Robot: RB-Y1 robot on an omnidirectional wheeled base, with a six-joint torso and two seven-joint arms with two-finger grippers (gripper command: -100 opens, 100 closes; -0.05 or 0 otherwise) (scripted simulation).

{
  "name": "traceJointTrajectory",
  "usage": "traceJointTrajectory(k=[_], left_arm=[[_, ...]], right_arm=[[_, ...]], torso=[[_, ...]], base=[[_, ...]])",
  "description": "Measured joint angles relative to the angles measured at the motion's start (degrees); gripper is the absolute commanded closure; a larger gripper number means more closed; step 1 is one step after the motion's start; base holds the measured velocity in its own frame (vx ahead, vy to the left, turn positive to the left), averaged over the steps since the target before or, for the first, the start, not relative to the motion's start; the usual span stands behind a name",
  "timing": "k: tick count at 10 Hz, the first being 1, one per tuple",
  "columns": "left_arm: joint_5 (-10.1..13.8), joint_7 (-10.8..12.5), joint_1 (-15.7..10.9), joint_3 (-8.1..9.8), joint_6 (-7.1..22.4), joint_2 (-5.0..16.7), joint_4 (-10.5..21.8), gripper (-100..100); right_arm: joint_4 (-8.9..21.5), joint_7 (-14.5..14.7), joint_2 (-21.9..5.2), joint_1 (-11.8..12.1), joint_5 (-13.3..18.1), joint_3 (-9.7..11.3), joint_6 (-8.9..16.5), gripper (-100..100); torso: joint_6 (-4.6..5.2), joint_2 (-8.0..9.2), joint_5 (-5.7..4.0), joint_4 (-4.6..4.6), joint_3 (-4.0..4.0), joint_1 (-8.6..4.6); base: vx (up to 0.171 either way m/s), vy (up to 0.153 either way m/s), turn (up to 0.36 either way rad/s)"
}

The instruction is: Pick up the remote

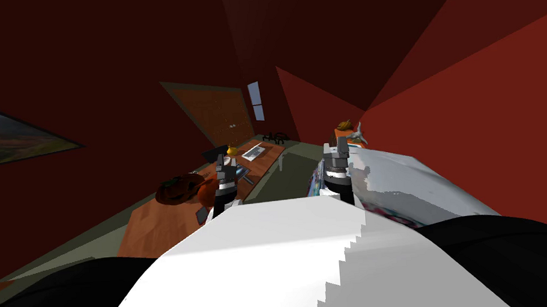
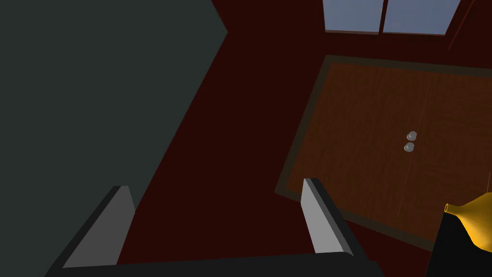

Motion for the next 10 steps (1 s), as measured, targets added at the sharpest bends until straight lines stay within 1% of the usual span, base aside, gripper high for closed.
traceJointTrajectory(k=[1,2,3,4,5,7,8,10], left_arm=[[0.4,-0.5,-0.5,0.28,0.9,1.0,0.4,-100],[1.0,-1.0,-0.6,0.68,2.2,2.2,0.6,-100],[1.6,-1.6,-1.2,1.29,3.7,3.1,1.2,-100],[2.2,-2.5,-1.7,1.67,5.2,3.8,2.0,-100],[2.8,-3.5,-2.1,1.95,6.9,4.3,2.3,-100],[3.5,-5.0,-2.6,2.19,9.0,4.7,3.5,-100],[3.8,-5.5,-2.9,2.51,9.8,5.0,3.9,-100],[4.8,-6.6,-4.3,3.46,12.5,5.7,4.8,-100]], right_arm=[[0.0,0.0,0.0,0.0,0.0,0.0,0.0,0],[0.0,0.0,0.0,0.0,0.0,0.0,0.0,0],[0.0,0.0,0.0,0.0,0.0,0.0,0.0,0],[0.0,0.0,0.0,0.0,0.0,0.0,0.0,0],[0.0,0.0,0.0,0.0,0.0,0.0,0.0,0],[0.0,0.0,0.0,0.0,0.0,0.0,0.0,0],[0.0,0.0,0.0,0.0,0.0,0.0,0.0,0],[0.0,0.0,0.0,0.0,0.0,0.0,0.0,0]], torso=[[0.0,0.02,0.0,0.0,0.01,0.01],[0.0,0.06,0.0,0.01,0.03,0.01],[0.0,0.07,0.0,0.02,0.04,0.02],[0.0,0.08,0.0,0.02,0.04,0.01],[0.0,0.11,0.0,0.02,0.06,0.01],[0.0,0.09,0.01,0.02,0.05,0.02],[0.0,0.07,0.0,0.02,0.04,0.01],[0.0,0.07,0.0,0.02,0.04,0.01]], base=[[-0.02,-0.003,-0.007],[-0.023,-0.002,-0.004],[-0.024,-0.003,-0.008],[-0.032,-0.001,-0.006],[-0.026,0.003,-0.002],[-0.022,0.001,-0.004],[-0.023,0.0,-0.006],[-0.023,0.0,-0.004]])
